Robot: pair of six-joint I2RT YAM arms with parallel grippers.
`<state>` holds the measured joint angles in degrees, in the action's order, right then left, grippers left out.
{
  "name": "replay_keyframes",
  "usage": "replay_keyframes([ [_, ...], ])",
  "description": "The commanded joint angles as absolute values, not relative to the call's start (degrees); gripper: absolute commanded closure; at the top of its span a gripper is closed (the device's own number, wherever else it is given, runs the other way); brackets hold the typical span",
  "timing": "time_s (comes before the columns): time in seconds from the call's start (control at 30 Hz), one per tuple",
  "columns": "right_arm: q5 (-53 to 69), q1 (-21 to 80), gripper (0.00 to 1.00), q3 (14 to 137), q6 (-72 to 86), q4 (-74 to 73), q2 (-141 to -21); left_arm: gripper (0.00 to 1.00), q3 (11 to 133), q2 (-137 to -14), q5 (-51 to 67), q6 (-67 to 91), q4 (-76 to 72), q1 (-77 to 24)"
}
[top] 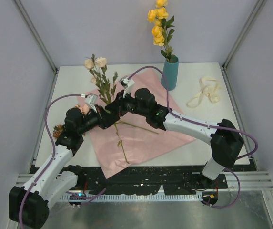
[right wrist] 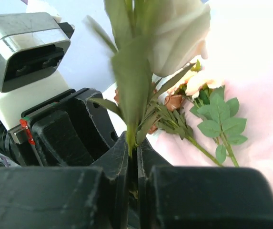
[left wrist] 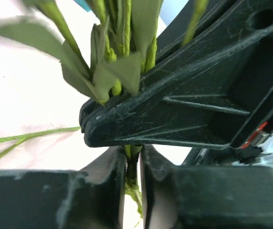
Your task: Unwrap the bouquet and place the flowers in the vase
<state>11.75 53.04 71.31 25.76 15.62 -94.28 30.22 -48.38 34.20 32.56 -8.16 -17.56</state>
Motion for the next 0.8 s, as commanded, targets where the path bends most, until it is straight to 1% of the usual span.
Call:
replay_keyframes([
  [0.0, 13.0, 52.6, 0.93, 70.7, 22.9, 25.3, -91.6, 0.6, 33.8, -47.9, 35.6, 32.6, -7.9, -17.8],
  [0.03, 12.5, 52.3, 0.94, 70.9, 22.3, 25.2, -91.0, 0.42, 34.0, -47.6, 35.2, 32.9, -7.3, -17.9],
  [0.07, 12.1, 51.7, 0.95, 71.3, 22.0, 24.7, -90.7, 0.34, 34.4, -47.2, 35.1, 33.0, -6.6, -17.8],
  [0.1, 11.0, 51.4, 0.95, 72.0, 20.8, 23.7, -90.1, 0.2, 34.7, -46.8, 35.1, 33.0, -6.0, -17.8],
  [0.2, 9.3, 48.7, 0.95, 72.5, 18.5, 23.0, -88.1, 0.01, 36.5, -44.8, 35.2, 32.3, -2.9, -17.8],
  [0.27, 9.8, 46.0, 0.95, 70.9, 17.3, 26.0, -86.1, 0.0, 39.2, -44.0, 35.0, 31.4, 1.2, -17.8],
  [0.33, 9.5, 43.2, 0.94, 68.2, 14.9, 32.3, -83.5, 0.0, 42.2, -43.2, 34.0, 29.1, 7.7, -17.9],
  [0.43, 7.3, 40.4, 0.94, 65.5, 6.5, 41.7, -80.3, 0.0, 45.5, -41.4, 31.9, 26.0, 14.8, -17.8],
  [0.53, 4.1, 36.9, 0.94, 67.0, -2.0, 42.4, -77.9, 0.0, 46.7, -38.9, 30.2, 22.0, 20.9, -17.9],
  [0.63, 3.6, 32.7, 0.95, 68.5, -7.4, 43.5, -77.3, 0.0, 46.9, -36.4, 26.7, 17.8, 26.3, -17.8],
  [0.77, 5.8, 26.7, 0.94, 70.3, -11.6, 48.2, -78.2, 0.0, 44.3, -32.4, 17.6, 15.7, 28.7, -17.8],
])
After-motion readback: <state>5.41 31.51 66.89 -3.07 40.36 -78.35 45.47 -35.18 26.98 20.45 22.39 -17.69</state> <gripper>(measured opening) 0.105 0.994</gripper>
